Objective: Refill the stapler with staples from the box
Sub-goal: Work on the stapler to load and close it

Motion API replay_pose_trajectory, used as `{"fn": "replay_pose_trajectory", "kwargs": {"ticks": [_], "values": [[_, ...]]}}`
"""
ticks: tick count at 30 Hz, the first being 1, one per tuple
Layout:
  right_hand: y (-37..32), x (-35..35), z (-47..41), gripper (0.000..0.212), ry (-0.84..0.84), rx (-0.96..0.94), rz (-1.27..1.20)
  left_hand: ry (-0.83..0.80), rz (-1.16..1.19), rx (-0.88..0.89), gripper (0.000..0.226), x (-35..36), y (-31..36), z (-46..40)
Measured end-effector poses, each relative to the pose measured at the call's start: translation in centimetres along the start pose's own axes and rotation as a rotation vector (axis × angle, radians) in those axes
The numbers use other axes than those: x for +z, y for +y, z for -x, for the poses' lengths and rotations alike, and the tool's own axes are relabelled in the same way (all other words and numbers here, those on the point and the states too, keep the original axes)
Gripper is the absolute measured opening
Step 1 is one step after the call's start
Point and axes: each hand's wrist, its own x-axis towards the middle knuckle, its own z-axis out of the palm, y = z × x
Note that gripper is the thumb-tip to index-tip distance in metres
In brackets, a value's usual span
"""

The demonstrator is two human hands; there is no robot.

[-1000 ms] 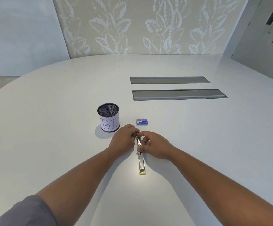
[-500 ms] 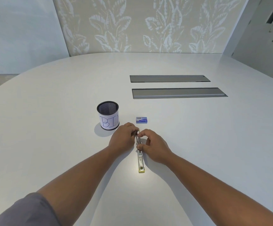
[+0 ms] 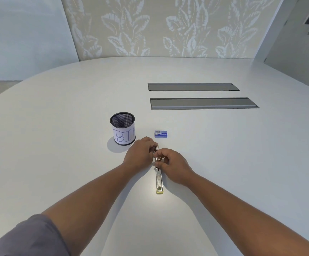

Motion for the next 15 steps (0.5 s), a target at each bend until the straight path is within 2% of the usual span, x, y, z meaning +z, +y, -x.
{"fn": "replay_pose_trajectory", "kwargs": {"ticks": [9,15], "values": [[0.16,-0.15,0.75,0.016,0.044,0.029,-0.206,0.042,0.059,-0.018,0.025,0.21,-0.32,0.16],[-0.5,-0.78,0.59,0.023,0.099,0.068,-0.378,-0.011,0.153,-0.084,0.023,-0.32,-0.22,-0.31]]}}
